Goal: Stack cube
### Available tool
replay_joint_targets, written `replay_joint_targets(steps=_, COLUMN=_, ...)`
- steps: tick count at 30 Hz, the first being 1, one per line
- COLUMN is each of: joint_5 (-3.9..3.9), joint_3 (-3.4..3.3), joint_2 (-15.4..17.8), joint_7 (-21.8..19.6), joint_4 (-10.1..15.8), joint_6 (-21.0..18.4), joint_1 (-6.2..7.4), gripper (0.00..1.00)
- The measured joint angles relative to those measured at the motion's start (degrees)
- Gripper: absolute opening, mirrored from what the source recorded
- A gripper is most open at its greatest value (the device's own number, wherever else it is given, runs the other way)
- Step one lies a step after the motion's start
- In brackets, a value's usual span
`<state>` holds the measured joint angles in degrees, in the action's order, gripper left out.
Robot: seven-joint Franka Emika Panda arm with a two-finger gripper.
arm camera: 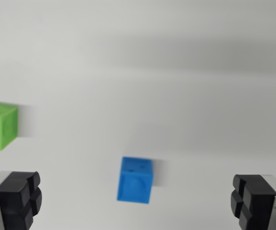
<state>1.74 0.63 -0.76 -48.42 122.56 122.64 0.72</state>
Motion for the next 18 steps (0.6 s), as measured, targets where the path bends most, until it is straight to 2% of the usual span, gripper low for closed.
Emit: replay_joint_targets(steps=18, joint_5=-0.25, joint_3=-0.06, joint_2=3.6, joint_7=-0.5, joint_4=10.5, joint_6=6.8, joint_1=0.00, gripper=1.00)
